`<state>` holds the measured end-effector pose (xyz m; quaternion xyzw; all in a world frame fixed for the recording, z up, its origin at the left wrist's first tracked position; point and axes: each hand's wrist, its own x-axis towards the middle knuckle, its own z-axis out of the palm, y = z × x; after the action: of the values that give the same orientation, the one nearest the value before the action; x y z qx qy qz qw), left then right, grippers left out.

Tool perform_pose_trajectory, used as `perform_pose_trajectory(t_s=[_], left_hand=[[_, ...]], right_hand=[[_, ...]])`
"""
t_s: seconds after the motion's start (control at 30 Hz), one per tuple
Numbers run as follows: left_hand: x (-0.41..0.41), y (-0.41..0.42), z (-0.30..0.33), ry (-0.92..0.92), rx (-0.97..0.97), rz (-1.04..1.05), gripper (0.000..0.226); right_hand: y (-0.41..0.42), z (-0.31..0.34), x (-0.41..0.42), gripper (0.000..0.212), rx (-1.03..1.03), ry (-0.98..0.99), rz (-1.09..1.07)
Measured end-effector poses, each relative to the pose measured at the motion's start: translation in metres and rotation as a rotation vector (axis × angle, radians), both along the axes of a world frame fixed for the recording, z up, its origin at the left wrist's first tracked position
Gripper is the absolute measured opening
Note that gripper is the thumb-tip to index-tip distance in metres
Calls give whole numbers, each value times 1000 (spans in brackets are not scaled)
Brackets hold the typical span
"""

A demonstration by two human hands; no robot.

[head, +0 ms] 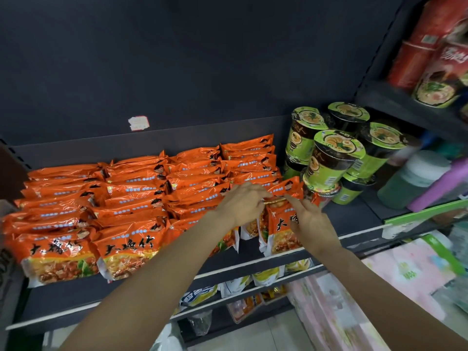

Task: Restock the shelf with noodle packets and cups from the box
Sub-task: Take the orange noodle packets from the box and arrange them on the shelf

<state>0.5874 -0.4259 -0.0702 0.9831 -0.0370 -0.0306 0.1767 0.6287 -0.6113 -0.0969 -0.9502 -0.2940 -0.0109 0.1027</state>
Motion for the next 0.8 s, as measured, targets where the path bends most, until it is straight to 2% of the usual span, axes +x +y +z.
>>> perform_pose_trajectory(t_s=[0.1,0.23,0.43,0.63,0.8], left_hand=[[1,-8,-2,-9,49,16,35],[1,-12,-2,-48,66,119,32],[-9,-10,-1,0,117,96,47],[-13,-12,1,46,201,106,51],[-21,-16,2,9,249,67,77]], right_hand=[[-4,4,-2,64,-22,47,-3],[-12,5,-3,50,-12,58,-2],[-18,-2,-6,43,-31,71,12],[-22,2,-5,43,-54,100,30],[-25,3,-8,50,-37,80,15]])
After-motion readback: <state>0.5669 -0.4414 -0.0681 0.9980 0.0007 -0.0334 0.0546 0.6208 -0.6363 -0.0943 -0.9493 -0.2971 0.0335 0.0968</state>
